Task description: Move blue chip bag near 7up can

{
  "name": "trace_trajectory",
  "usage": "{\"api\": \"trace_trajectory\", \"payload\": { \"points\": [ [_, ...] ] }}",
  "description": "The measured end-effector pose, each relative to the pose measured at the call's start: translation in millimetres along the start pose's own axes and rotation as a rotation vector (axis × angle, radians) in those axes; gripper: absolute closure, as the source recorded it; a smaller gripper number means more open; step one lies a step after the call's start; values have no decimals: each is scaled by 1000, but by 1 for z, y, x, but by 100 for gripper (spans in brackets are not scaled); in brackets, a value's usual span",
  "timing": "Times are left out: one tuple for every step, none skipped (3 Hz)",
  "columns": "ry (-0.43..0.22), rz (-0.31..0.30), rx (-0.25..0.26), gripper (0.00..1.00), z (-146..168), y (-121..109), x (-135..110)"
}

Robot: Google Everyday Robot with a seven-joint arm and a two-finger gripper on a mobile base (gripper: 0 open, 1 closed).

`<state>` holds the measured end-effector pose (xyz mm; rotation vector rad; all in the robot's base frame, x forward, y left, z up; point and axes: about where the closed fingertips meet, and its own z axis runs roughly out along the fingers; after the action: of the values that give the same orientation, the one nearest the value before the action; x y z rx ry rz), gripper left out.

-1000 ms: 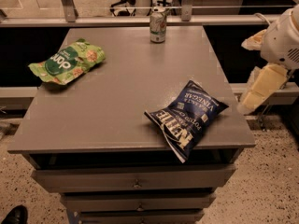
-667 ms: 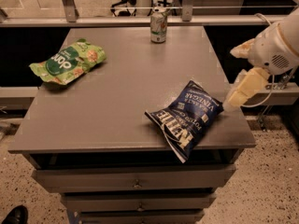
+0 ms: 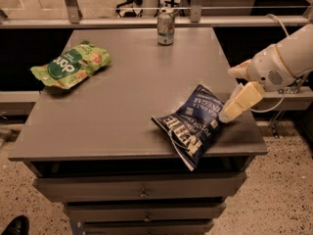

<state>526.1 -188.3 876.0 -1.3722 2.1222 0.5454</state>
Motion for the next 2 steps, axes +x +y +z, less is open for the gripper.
{"api": "trace_trajectory", "payload": {
  "points": [
    [-17,59,-39,16,13,1,10],
    [-29,80,-43,39,17,-4,9]
  ]
}}
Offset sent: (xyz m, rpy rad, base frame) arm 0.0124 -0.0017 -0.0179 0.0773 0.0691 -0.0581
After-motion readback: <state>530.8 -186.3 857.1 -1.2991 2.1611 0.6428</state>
